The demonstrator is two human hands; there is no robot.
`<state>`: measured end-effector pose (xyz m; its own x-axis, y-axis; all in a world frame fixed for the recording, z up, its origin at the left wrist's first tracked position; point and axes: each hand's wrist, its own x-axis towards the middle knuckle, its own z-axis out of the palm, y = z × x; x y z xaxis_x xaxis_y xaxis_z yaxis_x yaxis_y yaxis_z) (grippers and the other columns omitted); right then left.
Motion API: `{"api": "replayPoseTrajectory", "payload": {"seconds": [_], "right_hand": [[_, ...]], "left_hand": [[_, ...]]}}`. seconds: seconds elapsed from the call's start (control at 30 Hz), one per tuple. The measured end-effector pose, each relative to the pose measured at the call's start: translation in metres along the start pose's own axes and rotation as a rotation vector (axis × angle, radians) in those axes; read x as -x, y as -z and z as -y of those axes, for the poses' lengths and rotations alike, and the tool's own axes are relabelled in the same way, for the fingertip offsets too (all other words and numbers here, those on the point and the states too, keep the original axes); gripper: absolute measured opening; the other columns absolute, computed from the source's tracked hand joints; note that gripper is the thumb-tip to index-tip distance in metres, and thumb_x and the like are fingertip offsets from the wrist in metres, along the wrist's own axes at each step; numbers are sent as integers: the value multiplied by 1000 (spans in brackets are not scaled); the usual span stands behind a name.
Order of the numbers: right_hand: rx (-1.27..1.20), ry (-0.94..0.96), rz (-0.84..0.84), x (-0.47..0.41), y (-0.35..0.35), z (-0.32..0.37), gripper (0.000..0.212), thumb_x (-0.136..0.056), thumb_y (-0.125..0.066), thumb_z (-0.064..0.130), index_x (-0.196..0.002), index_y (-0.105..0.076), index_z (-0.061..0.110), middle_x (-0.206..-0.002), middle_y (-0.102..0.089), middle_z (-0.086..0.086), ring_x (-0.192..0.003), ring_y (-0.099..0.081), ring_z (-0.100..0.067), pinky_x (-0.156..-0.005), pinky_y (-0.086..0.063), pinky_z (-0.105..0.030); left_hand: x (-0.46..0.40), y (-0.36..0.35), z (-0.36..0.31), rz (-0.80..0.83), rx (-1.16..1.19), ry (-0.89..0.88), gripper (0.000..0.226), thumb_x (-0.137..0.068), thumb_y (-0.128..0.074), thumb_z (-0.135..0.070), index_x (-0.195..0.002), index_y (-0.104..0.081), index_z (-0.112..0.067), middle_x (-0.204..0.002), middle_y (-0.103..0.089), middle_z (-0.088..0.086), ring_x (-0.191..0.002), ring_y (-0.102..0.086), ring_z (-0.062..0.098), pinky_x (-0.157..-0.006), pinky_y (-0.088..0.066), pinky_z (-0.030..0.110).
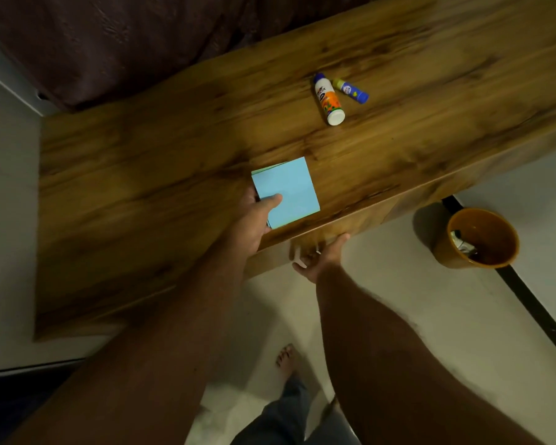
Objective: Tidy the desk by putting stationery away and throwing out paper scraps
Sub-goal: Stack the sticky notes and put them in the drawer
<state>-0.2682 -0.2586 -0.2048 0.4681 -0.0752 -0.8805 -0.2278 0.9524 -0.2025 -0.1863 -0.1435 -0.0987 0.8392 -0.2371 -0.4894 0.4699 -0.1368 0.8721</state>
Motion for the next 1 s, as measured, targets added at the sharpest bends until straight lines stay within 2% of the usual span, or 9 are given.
{"api": "replayPoseTrajectory", "payload": {"seconds": [0.23,0.33,0.4,0.47,0.6,0.67,0.77,0.83,1.0], "right_hand": [[97,35,-47,14,31,-7,98,-80,-18,86,-151,-29,20,-152,-40,-8,-136,-40,-35,-111,-30,-58],[234,123,-172,35,53,-3,81,-92,-23,72,-148,-31,15,-148,-43,-14,-132,-46,-38,-110,-34,-55],[456,431,-498,51,70,9,57,-97,-47,47,-142,-38,13,-143,-47,-13,-129,-49,-36,-108,-40,-49],[711,815,-652,77,81,25,48,-91,-59,30,-136,-45,19,-139,-48,-6,-129,-47,-28,-109,-41,-44],[1248,1416,-538,124,82,32,39,-91,-56,33,-128,-57,21,-141,-45,-6,-134,-37,-24,-112,-30,-43],[1504,1583,-455,134,74,32,36,-90,-54,36,-121,-63,20,-134,-52,-6,-132,-41,-25,-113,-28,-45],[1976,1271,-235,137,66,34,34,-97,-41,41,-108,-67,21,-113,-66,-3,-120,-53,-23,-117,-21,-44],[2212,1084,-171,139,69,36,37,-99,-37,42,-107,-66,21,-110,-67,-5,-118,-53,-24,-118,-18,-45],[2242,962,-100,154,82,41,34,-99,-40,36,-115,-64,19,-119,-64,-6,-124,-50,-24,-120,-17,-43]], "left_hand": [[31,-11,7,-20,8,36,48,-92,-63,-19,-136,-44,-23,-129,-60,2,-117,-60,23,-101,-49,45],[49,-17,11,-3,13,33,47,-93,-62,-17,-136,-45,-22,-127,-62,1,-115,-61,21,-98,-50,42],[60,-19,15,-3,22,33,46,-92,-63,-16,-134,-47,-22,-125,-63,1,-113,-62,20,-95,-52,41],[72,-20,21,-3,37,35,46,-91,-64,-16,-134,-47,-22,-124,-63,1,-113,-62,19,-96,-52,41],[92,-23,37,-40,50,44,46,-90,-65,-15,-132,-48,-24,-125,-62,2,-116,-60,22,-98,-51,44],[102,-25,42,-64,36,55,48,-89,-67,-17,-133,-48,-25,-126,-61,3,-118,-58,24,-99,-49,48],[117,-28,47,-76,6,58,49,-89,-67,-18,-134,-47,-24,-128,-59,4,-121,-56,24,-100,-48,47],[127,-29,47,-94,-39,51,50,-90,-66,-18,-135,-45,-21,-130,-57,5,-121,-55,24,-99,-49,45],[144,-28,50,-121,-36,65,52,-90,-66,-17,-136,-43,-20,-129,-56,5,-122,-54,24,-97,-49,42]]}}
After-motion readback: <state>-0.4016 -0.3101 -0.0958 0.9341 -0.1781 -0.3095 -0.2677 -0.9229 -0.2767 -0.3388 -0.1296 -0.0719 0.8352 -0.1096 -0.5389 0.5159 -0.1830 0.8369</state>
